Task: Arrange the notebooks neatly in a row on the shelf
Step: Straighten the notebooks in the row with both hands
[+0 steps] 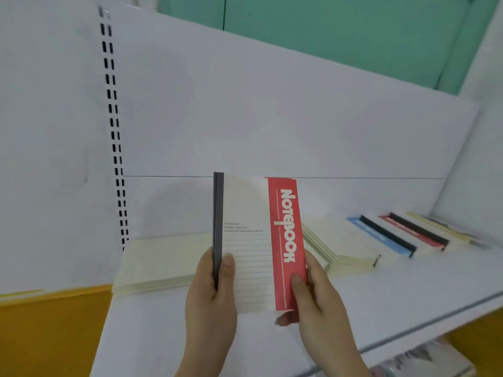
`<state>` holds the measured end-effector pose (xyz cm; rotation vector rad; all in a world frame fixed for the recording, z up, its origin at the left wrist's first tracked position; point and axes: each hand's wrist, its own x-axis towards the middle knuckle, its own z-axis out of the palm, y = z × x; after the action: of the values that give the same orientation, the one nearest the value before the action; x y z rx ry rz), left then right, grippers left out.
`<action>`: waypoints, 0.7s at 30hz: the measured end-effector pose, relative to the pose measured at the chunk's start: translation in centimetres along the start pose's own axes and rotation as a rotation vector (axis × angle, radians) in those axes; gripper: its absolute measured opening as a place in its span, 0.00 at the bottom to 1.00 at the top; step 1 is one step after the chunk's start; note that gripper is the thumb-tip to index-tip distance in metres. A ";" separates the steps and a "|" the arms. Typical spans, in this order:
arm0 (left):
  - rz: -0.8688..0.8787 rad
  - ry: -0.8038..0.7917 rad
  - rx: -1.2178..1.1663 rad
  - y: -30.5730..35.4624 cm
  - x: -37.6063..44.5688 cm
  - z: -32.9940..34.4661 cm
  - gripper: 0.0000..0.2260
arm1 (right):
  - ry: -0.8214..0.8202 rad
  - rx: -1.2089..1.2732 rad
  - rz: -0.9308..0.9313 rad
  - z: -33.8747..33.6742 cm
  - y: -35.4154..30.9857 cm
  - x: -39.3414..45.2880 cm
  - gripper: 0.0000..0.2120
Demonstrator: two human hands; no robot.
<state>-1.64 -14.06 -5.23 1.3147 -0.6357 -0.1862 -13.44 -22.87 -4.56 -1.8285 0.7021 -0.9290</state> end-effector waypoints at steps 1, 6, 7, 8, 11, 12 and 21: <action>-0.010 -0.021 0.001 0.0 -0.3 1.2 0.07 | 0.015 -0.049 -0.024 -1.4 0.2 -0.3 0.21; 0.027 -0.124 0.020 0.7 -2.8 8.1 0.12 | 0.180 -0.120 -0.001 -8.9 2.1 -1.3 0.23; 0.032 -0.137 0.013 0.9 -3.3 9.7 0.14 | 0.209 -0.151 0.007 -10.4 2.8 -1.5 0.25; 0.034 -0.149 0.003 1.0 -3.9 11.4 0.15 | 0.227 -0.205 0.001 -11.9 3.4 -1.7 0.27; 0.031 -0.171 0.000 0.7 -5.5 16.6 0.20 | 0.217 -0.419 -0.010 -16.8 4.9 -2.4 0.32; 0.029 -0.181 0.009 0.4 -6.1 18.5 0.21 | 0.194 -0.476 0.004 -18.8 5.5 -2.5 0.35; -0.016 -0.217 0.116 -1.4 -11.0 35.6 0.19 | -0.041 -0.837 0.027 -37.8 9.8 -1.4 0.47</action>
<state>-29.21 -39.10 -6.09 1.4229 -0.8301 -0.3123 -46.35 -43.83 -3.56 -2.5341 1.2047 -0.6039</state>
